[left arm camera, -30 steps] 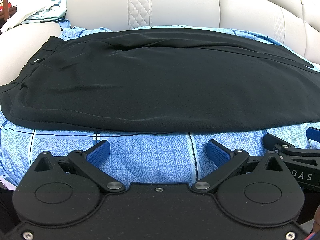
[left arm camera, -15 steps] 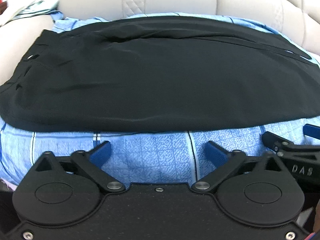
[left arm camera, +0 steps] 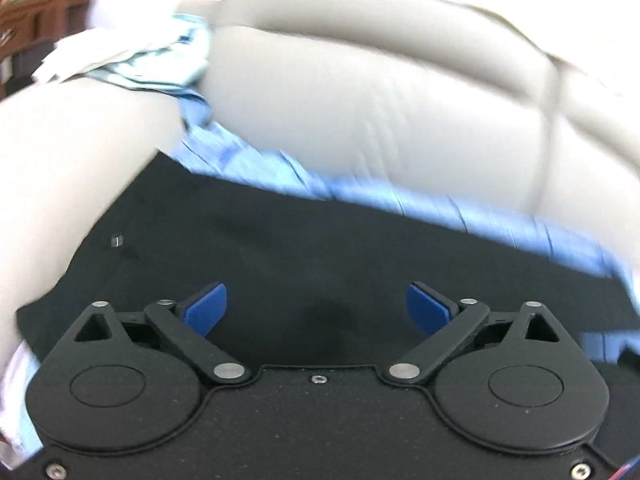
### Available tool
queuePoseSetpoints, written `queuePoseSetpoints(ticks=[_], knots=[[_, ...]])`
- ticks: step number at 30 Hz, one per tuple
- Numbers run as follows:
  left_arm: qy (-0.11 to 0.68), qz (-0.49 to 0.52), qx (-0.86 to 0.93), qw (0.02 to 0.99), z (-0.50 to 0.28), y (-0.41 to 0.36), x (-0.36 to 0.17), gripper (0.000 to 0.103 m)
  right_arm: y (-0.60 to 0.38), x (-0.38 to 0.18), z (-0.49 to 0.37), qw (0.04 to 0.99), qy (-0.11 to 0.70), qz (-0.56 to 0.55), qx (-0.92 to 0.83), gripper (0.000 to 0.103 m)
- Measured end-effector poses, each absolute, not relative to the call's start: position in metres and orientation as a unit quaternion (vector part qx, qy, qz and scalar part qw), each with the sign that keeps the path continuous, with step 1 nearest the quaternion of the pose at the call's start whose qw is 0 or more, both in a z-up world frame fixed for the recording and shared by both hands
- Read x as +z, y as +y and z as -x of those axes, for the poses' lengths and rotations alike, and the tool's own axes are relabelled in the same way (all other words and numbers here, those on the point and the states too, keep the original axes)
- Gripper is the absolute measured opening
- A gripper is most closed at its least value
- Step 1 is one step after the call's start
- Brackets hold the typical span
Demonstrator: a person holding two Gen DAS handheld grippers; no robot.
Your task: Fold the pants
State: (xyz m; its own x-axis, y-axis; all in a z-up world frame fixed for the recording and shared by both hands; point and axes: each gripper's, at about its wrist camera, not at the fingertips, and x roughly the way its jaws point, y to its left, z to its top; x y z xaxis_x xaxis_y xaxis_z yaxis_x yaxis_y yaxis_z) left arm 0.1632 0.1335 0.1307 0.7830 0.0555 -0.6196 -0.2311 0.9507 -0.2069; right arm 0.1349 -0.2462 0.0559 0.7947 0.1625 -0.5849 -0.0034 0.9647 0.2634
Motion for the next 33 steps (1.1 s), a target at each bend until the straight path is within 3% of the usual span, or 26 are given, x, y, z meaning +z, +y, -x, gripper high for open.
queuePoseSetpoints(ticks=[9, 15, 29, 33], knots=[[0.374, 0.223, 0.207, 0.876, -0.32, 0.218, 0.095, 0.098, -0.303, 0.048, -0.342, 0.877, 0.432, -0.208, -0.041, 0.103], [0.393, 0.257, 0.265, 0.842, -0.373, 0.234, 0.049, 0.098, -0.315, 0.023, -0.429, 0.852, 0.482, -0.174, -0.105, 0.103], [0.408, 0.2, 0.332, 0.826, -0.419, 0.229, 0.021, 0.102, -0.294, -0.015, -0.473, 0.846, 0.493, -0.069, -0.194, 0.102], [0.397, 0.209, 0.334, 0.829, -0.415, 0.228, 0.022, 0.102, -0.298, -0.014, -0.46, 0.857, 0.47, -0.067, -0.2, 0.094]])
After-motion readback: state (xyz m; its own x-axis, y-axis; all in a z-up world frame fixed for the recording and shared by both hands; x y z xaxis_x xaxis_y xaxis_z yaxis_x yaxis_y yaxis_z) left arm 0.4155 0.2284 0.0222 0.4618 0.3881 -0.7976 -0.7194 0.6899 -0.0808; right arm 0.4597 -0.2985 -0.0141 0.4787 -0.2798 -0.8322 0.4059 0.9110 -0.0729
